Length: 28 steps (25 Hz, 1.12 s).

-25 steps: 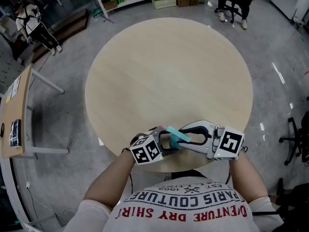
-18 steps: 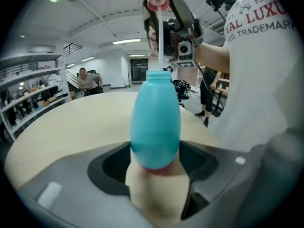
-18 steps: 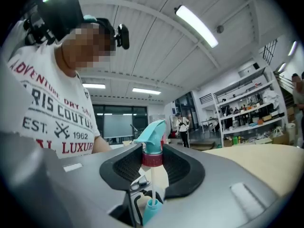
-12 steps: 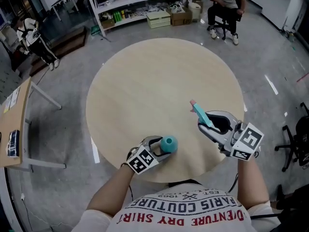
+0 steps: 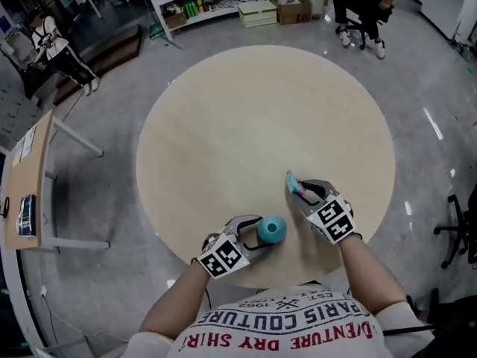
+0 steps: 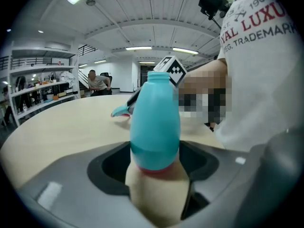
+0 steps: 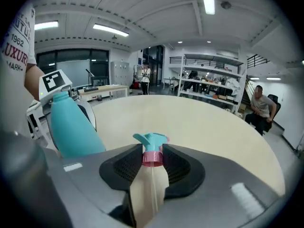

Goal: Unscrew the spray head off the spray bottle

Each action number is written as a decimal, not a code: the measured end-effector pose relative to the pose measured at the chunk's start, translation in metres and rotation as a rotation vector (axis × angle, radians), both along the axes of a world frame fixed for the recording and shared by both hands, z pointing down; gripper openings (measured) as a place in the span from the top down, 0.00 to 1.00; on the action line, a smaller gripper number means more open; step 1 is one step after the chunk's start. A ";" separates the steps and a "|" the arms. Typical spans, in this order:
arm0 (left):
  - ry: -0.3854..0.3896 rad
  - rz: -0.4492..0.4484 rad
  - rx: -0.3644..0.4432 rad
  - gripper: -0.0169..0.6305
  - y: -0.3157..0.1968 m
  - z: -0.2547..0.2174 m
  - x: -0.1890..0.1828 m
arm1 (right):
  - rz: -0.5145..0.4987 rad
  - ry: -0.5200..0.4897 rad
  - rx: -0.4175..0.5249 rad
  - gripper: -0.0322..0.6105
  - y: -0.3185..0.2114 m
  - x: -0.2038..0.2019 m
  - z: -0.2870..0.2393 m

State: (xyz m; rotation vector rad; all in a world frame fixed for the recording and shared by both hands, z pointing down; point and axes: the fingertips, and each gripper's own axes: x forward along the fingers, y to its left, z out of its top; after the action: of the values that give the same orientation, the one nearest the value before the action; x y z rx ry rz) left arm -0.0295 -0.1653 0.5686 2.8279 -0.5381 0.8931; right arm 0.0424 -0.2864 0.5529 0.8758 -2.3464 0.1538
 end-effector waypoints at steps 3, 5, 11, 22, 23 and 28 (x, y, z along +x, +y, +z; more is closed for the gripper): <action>0.000 0.003 -0.007 0.48 -0.003 0.001 0.003 | -0.017 -0.002 -0.071 0.75 0.005 -0.009 0.030; 0.006 -0.004 -0.020 0.48 -0.003 0.001 0.003 | -0.009 -0.015 -0.085 0.75 0.006 -0.009 0.037; 0.028 -0.004 -0.031 0.46 -0.003 0.001 0.005 | 0.015 -0.073 -0.128 0.74 0.004 -0.012 0.033; 0.294 -0.297 0.053 0.79 -0.006 -0.150 -0.048 | 0.128 -0.357 0.052 0.96 0.076 0.015 -0.129; 0.362 -0.324 0.059 0.97 -0.005 -0.181 -0.049 | 0.107 -0.392 0.064 0.96 0.090 0.010 -0.152; 0.380 -0.192 0.068 0.97 0.069 -0.249 -0.036 | -0.076 -0.430 0.045 0.95 0.187 -0.028 -0.223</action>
State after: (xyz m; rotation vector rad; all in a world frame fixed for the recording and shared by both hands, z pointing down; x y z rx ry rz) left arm -0.0652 -0.0958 0.3197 2.8370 -0.7754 0.2973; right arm 0.0140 -0.0998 0.3298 0.8375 -2.7866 0.2820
